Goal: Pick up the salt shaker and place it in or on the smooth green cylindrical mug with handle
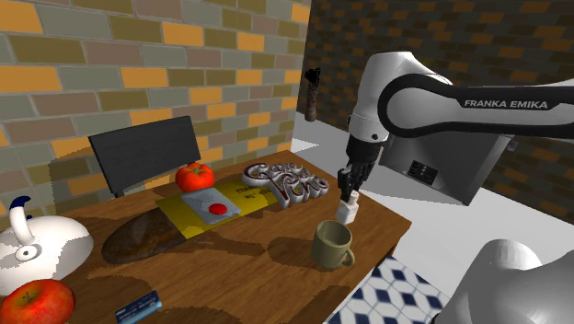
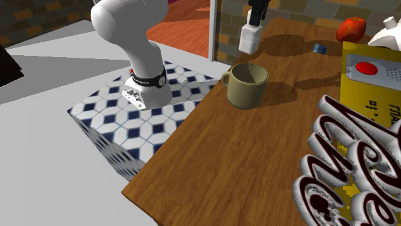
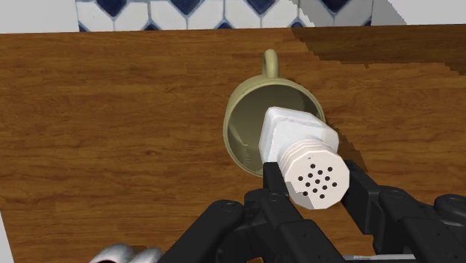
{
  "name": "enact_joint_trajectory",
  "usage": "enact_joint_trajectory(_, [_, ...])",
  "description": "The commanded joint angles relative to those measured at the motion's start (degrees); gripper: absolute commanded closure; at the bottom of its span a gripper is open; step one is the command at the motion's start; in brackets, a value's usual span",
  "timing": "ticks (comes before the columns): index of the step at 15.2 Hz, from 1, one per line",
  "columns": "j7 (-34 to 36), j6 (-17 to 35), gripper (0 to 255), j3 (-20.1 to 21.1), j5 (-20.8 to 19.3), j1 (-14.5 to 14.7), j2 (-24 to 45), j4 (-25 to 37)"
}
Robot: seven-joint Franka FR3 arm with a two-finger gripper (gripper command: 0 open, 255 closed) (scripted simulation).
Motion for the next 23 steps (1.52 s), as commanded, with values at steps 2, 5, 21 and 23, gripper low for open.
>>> enact_joint_trajectory(2, [0.08,2.29,255,0.18,0.13,0.07,0.13,-2.14])
enact_joint_trajectory(5, [0.05,4.66,255,0.26,0.21,0.11,0.29,-4.34])
enact_joint_trajectory(21, [0.0,9.0,0,0.43,0.35,0.16,0.91,-8.07])
enact_joint_trajectory(23, [0.0,9.0,0,0.43,0.35,0.16,0.91,-8.07])
